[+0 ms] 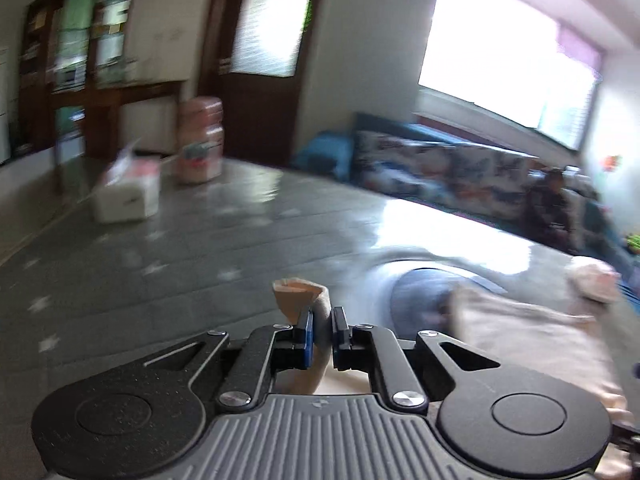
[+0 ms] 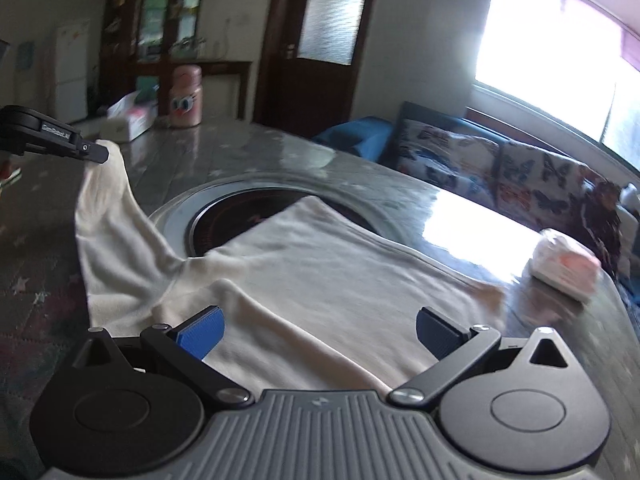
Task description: Fold clothes
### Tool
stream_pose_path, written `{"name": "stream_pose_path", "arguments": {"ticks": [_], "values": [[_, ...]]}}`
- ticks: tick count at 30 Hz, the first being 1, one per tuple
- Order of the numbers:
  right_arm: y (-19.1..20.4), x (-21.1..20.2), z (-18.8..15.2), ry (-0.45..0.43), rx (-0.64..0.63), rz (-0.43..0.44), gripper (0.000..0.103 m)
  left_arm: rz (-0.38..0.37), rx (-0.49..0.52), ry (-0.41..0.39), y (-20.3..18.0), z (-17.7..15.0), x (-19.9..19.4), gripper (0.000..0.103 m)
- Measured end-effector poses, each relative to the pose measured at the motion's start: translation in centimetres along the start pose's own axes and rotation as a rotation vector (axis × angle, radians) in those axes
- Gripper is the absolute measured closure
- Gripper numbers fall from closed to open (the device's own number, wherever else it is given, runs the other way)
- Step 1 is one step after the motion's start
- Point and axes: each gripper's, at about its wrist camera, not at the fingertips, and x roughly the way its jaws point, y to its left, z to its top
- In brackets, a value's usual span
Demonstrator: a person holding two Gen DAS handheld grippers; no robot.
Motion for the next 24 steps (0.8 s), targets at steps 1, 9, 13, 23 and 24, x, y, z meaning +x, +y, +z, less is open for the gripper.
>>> {"name": "stream_pose_path", "arguments": {"ticks": [1, 9, 13, 23, 24], "values": [[-0.6, -0.6, -0.3, -0.004, 0.012, -0.012, 0.0, -0.047, 0.016, -0.001, -1.4, 0.2, -0.3, 0.093], [-5.9, -4.6, -3.8, -0.005, 0.177, -0.118, 0.0, -0.378, 0.186, 0.036, -13.5, -1.3, -1.6, 0.093], [-7.9, -6.0, -5.8, 0.005, 0.237, -0.164, 0.0, -0.481, 0.239, 0.079, -17.9, -3.1, -1.4, 0.093], [-10.4, -6.8, -8.7, 0.037, 0.35, -0.208, 0.0, -0.583, 0.374, 0.23, -22.0, -8.1, -0.1, 0.078], [-10.4, -6.8, -8.6, 0.038, 0.351, -0.206, 0.0, -0.594, 0.384, 0.235, -21.9, -8.3, -0.3, 0.074]]}}
